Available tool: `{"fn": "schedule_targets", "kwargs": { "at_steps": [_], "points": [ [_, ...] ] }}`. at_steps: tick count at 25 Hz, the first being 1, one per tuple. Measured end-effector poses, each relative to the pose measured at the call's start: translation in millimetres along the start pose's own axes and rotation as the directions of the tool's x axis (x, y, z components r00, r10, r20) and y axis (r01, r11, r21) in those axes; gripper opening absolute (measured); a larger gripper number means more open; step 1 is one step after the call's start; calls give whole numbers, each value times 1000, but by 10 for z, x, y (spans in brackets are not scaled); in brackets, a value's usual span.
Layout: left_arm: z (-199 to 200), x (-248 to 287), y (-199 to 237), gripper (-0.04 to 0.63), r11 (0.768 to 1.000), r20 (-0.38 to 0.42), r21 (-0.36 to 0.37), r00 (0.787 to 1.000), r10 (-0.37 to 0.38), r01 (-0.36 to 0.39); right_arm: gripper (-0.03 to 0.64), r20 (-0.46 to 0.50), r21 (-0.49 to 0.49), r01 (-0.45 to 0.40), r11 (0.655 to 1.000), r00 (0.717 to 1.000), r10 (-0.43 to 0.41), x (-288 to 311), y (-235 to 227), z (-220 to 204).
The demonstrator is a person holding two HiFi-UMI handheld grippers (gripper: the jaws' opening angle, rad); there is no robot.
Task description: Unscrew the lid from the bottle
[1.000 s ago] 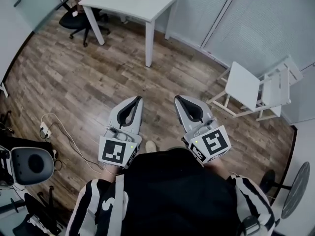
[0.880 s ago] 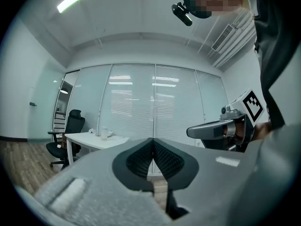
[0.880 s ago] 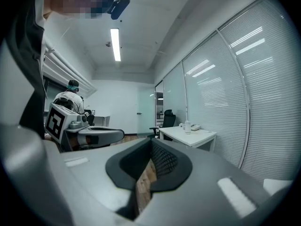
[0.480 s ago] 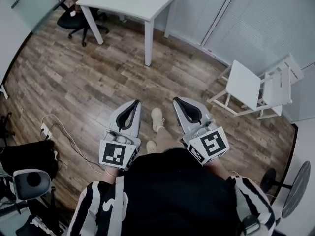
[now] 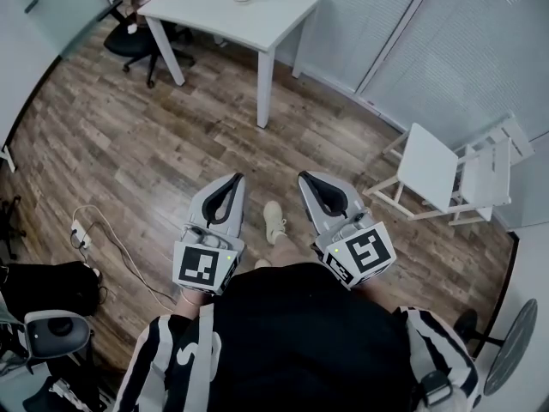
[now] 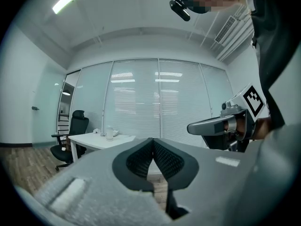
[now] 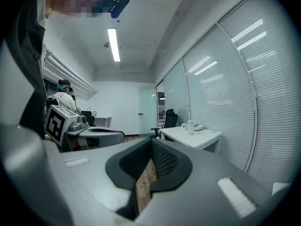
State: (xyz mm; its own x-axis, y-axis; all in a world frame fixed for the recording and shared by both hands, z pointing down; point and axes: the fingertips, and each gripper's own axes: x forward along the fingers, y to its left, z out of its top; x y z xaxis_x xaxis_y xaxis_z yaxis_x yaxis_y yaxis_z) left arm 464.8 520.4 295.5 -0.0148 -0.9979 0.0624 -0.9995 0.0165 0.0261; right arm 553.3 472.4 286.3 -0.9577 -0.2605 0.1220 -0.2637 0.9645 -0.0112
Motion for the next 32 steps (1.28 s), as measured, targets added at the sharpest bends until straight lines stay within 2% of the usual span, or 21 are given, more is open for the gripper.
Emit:
{"fn": "schedule_targets", "kwargs": {
  "at_steps": [10, 18, 22, 32],
  "points": [
    [43, 628, 514, 0, 999, 35, 16, 999, 29, -29, 0, 17, -3, -12, 1000, 1000, 12, 685, -593, 115],
    [59, 1224, 881, 0, 998, 11, -17, 998, 62, -62, 0, 27, 8, -24, 1000, 999, 24, 1182, -1113, 288],
    [71, 1574, 1054, 0, 998, 7, -6, 998, 66, -66, 0, 32, 7, -33, 999, 999, 32, 1441, -1374, 333],
    [187, 2280, 1332, 0, 996, 44, 9, 995, 86, -87, 0, 21, -7, -90, 996, 996, 91, 1981, -1907, 284]
  ]
}}
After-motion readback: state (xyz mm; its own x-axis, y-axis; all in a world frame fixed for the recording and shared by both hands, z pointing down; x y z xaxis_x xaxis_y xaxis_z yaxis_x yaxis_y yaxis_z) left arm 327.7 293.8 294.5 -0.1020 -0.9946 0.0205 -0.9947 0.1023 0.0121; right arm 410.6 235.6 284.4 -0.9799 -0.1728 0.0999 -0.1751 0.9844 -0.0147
